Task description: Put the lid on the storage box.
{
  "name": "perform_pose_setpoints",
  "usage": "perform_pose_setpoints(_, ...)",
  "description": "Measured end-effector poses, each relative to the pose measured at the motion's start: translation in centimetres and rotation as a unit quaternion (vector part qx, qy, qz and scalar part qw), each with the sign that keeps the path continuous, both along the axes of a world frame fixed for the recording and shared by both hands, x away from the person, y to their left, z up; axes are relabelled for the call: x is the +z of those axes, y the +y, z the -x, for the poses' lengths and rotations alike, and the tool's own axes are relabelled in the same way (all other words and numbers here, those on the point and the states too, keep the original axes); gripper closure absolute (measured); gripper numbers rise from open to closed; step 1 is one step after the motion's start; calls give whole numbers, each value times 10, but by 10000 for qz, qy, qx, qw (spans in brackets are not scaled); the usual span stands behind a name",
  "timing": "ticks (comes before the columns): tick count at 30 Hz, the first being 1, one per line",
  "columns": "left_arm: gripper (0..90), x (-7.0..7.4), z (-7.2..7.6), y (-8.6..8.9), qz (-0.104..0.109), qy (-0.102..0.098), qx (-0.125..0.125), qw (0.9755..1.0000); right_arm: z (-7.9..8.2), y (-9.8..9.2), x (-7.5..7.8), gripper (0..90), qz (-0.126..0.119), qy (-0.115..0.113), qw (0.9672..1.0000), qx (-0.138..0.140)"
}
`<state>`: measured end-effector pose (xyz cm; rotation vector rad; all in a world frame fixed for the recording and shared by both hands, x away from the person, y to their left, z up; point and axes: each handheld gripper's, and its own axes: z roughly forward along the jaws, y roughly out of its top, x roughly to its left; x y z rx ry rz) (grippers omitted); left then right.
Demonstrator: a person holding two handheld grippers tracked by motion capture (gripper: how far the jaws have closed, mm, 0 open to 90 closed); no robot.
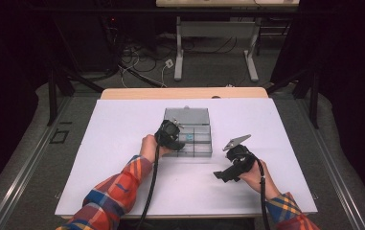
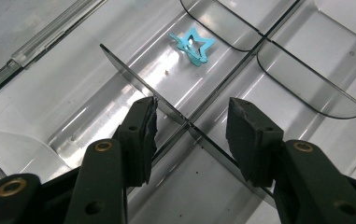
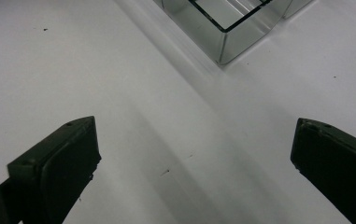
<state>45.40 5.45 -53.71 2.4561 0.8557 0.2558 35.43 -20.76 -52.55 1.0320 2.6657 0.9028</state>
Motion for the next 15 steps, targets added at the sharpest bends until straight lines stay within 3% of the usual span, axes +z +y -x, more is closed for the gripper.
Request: perform_pose_setpoints(15,545,0,0,0,12,23,33,10000,-6,-2,1,6,-66,19,10000,-70)
